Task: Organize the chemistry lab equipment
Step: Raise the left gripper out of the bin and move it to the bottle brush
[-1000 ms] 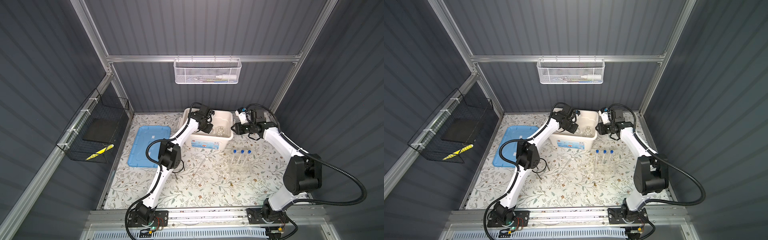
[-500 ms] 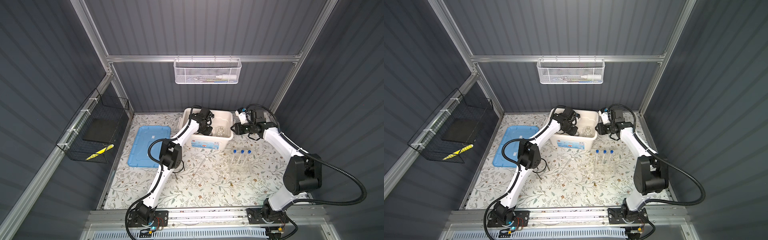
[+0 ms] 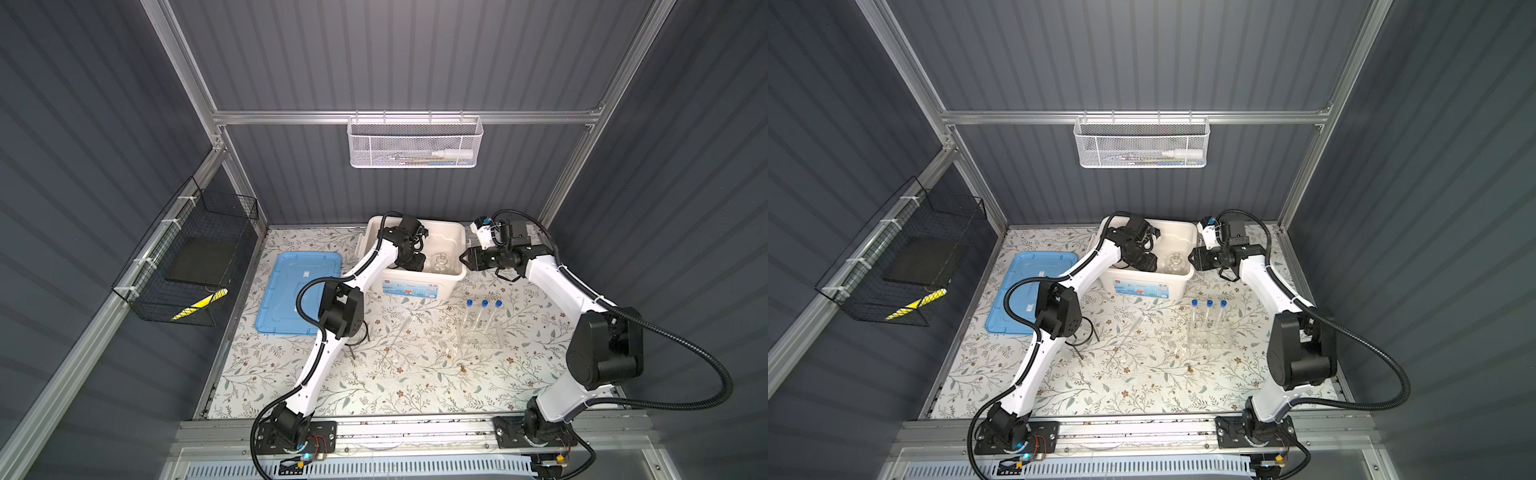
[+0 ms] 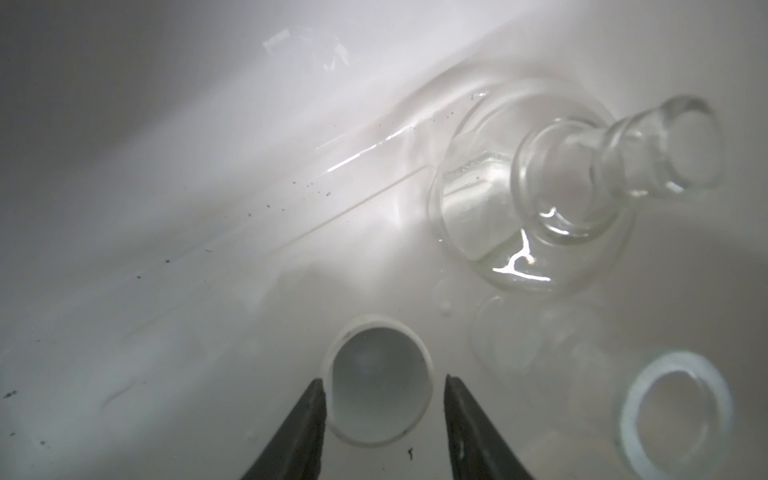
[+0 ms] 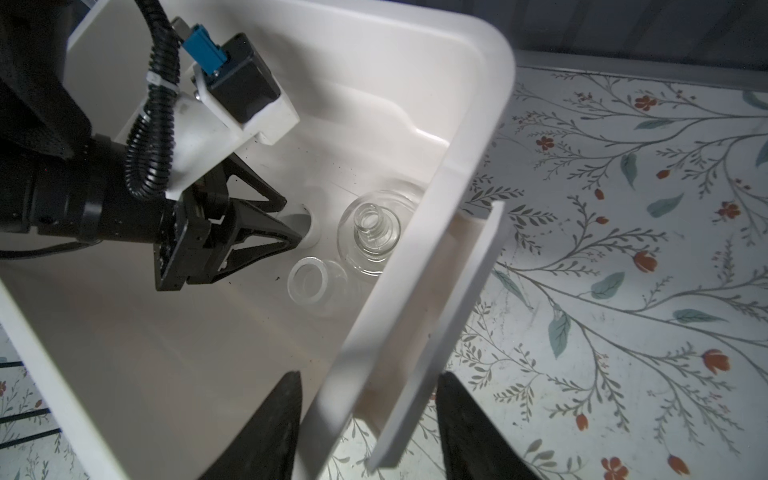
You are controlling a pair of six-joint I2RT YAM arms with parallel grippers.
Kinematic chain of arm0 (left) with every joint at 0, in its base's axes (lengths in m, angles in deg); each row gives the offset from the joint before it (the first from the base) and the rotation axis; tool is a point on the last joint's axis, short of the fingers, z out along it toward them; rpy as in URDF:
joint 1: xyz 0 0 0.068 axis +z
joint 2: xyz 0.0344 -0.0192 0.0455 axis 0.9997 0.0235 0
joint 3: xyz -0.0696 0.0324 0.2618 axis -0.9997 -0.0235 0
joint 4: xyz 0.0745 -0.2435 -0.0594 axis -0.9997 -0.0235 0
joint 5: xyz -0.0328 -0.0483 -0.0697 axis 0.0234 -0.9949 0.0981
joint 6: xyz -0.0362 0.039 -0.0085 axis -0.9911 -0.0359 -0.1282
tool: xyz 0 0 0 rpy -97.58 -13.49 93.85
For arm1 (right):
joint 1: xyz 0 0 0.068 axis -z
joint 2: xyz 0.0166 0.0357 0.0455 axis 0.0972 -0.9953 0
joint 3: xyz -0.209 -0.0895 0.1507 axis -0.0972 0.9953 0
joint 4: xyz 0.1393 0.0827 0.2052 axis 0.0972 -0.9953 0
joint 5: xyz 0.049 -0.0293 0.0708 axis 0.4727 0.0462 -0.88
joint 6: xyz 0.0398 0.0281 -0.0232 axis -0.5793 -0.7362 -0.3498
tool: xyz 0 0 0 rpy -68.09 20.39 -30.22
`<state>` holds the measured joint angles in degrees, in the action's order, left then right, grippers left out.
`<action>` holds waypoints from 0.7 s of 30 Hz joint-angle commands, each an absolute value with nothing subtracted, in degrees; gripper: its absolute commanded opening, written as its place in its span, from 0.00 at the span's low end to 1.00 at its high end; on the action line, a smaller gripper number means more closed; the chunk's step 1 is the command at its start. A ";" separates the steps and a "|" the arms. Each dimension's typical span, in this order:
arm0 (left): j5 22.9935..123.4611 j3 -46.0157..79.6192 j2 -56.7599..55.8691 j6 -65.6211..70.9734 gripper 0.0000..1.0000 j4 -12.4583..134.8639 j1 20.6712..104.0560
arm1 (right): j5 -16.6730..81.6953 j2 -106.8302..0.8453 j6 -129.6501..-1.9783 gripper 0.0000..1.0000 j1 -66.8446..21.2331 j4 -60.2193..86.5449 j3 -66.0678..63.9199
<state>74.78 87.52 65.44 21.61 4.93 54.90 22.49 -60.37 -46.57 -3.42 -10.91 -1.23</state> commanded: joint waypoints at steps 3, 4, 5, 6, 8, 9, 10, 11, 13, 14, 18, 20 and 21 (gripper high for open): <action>71.04 85.87 61.56 19.96 0.57 6.05 55.17 | 22.70 -59.04 -48.00 0.63 -3.26 -10.65 -0.15; 70.34 85.57 61.41 19.53 0.58 6.24 55.17 | 22.70 -58.76 -48.18 0.64 -3.14 -10.49 -0.15; 69.50 85.36 61.25 19.22 0.60 6.35 55.17 | 22.70 -58.46 -48.41 0.66 -3.04 -10.36 -0.09; 68.83 85.25 61.19 18.88 0.61 6.40 55.17 | 24.58 -58.17 -48.61 0.67 -2.95 -10.30 0.01; 68.03 85.28 60.77 18.21 0.65 6.28 55.08 | 25.94 -57.34 -48.99 0.71 -2.73 -10.25 0.24; 67.93 85.10 60.40 18.06 0.67 6.31 55.08 | 26.31 -56.84 -48.99 0.74 -2.69 -10.23 0.49; 68.07 84.76 59.71 17.99 0.69 6.56 55.08 | 26.67 -56.25 -48.95 0.76 -2.62 -10.28 0.88; 68.29 83.91 58.88 17.84 0.72 7.24 55.12 | 26.96 -55.68 -48.86 0.78 -2.53 -10.30 1.23; 68.92 82.12 56.80 17.62 0.78 9.03 55.08 | 27.31 -54.58 -48.58 0.80 -2.53 -10.32 1.64; 69.30 81.28 55.78 17.45 0.80 9.95 55.08 | 27.36 -54.05 -48.43 0.81 -2.51 -10.30 1.77; 70.59 80.51 53.03 17.07 0.90 11.37 55.08 | 27.53 -52.31 -48.38 0.83 -2.51 -10.28 2.67; 72.30 80.06 51.40 17.16 0.93 11.84 55.08 | 27.86 -51.53 -48.46 0.85 -2.51 -10.32 3.25; 73.31 79.39 50.47 17.16 0.94 12.26 55.08 | 28.05 -51.20 -48.63 0.86 -2.55 -10.29 3.45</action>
